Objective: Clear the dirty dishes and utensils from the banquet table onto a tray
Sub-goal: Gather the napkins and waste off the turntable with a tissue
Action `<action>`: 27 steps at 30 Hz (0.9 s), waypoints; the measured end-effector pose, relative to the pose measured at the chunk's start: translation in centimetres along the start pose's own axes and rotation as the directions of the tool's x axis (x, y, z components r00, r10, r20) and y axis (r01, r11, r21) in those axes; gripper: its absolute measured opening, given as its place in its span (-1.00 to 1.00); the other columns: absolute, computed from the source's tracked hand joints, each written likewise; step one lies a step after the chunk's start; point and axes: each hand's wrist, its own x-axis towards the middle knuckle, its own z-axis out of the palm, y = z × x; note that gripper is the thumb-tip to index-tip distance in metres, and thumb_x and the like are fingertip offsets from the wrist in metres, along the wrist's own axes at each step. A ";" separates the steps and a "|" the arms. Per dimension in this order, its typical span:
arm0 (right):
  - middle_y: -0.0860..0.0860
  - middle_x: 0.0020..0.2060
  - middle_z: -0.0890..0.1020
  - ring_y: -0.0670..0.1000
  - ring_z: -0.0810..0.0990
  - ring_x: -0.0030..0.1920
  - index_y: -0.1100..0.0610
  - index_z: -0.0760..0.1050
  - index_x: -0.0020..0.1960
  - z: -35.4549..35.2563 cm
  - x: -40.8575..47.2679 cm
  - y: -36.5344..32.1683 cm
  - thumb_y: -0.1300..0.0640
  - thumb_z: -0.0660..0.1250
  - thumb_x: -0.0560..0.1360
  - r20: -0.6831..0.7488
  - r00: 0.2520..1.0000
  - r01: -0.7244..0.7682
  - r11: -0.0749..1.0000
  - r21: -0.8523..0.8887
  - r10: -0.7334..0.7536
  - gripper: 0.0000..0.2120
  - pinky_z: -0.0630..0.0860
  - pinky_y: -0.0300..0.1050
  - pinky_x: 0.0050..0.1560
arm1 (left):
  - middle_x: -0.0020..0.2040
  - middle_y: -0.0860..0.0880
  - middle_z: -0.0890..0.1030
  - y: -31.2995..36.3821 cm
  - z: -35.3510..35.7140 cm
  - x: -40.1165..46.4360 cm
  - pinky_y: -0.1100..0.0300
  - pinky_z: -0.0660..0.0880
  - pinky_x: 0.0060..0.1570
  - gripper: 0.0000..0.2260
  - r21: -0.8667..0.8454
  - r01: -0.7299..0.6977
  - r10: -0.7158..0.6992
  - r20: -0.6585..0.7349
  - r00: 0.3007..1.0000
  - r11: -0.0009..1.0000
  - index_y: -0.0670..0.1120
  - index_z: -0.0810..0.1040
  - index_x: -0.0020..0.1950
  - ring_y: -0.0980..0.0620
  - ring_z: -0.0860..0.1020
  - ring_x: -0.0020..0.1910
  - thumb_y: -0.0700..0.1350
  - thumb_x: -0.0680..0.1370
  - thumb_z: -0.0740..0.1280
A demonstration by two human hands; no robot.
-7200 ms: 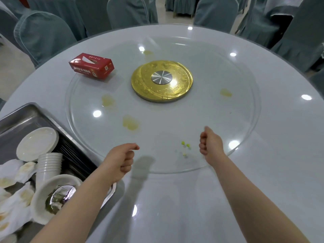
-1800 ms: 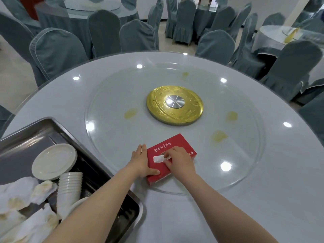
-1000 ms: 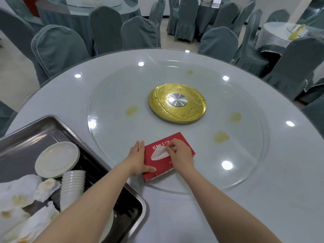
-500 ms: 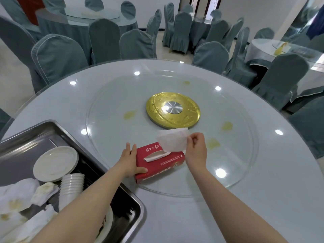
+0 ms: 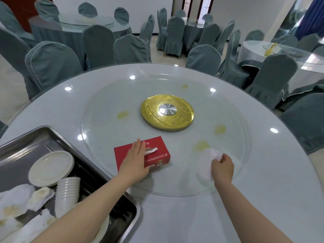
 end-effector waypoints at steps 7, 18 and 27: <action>0.03 -0.36 0.48 0.03 0.40 -0.37 0.20 0.45 -0.23 -2.7 1.8 1.8 0.22 0.30 0.42 -0.004 0.999 -0.050 0.995 0.092 0.051 -0.93 0.34 -0.16 -0.37 | 0.59 0.00 -0.18 5.5 4.1 1.3 0.25 0.03 0.43 -0.22 -0.092 -0.110 0.117 0.077 0.990 0.990 -0.08 -0.16 0.58 0.07 -0.08 0.56 -0.09 0.53 0.28; -0.08 -0.26 0.44 0.05 0.46 -0.22 0.15 0.32 0.12 -4.2 6.4 4.3 0.05 0.16 0.59 -0.193 0.981 -0.022 1.000 0.009 0.023 -0.80 0.35 -0.05 -0.14 | 0.55 -0.11 -0.35 6.3 10.7 5.1 0.07 -0.25 0.49 0.13 0.030 -0.029 0.016 0.354 0.935 0.999 -0.14 -0.33 0.54 -0.06 -0.35 0.52 0.41 0.36 0.30; 0.10 0.45 0.37 0.10 0.32 0.44 0.12 0.23 0.51 3.4 7.2 6.5 0.03 0.03 0.66 0.376 0.891 0.411 0.802 -0.434 -0.253 -0.56 0.21 -0.15 0.36 | 0.44 -0.07 -0.54 5.0 11.8 5.4 0.07 -0.42 0.39 0.16 0.132 -0.090 0.032 0.391 0.920 0.987 -0.12 -0.46 0.49 -0.05 -0.51 0.42 0.51 0.33 0.20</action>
